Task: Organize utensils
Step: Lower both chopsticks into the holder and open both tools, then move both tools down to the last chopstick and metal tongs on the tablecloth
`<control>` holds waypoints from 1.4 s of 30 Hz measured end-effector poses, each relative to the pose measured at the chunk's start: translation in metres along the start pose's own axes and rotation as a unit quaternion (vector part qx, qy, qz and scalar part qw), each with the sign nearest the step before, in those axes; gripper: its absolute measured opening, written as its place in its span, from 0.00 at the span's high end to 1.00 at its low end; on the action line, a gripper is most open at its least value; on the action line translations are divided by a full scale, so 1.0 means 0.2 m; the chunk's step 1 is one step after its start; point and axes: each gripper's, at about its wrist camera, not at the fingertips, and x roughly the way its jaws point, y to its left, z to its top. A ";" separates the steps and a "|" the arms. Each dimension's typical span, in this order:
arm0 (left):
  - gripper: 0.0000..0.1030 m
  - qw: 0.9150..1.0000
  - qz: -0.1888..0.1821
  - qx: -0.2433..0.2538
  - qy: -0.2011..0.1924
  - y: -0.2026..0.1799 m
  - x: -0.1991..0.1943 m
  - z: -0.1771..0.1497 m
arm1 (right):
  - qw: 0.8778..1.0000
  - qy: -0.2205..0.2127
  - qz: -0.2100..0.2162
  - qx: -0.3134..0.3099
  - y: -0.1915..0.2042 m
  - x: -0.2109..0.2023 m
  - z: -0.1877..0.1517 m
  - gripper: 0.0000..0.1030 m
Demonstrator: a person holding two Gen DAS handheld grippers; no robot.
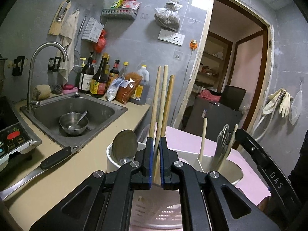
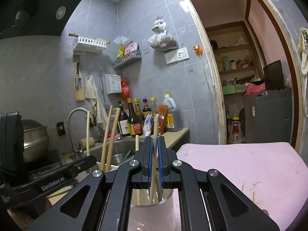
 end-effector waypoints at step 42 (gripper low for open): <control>0.04 0.992 -0.082 0.090 0.020 -0.71 -0.08 -0.16 | 0.989 -0.008 -0.136 -0.064 -0.58 -0.72 0.13 0.00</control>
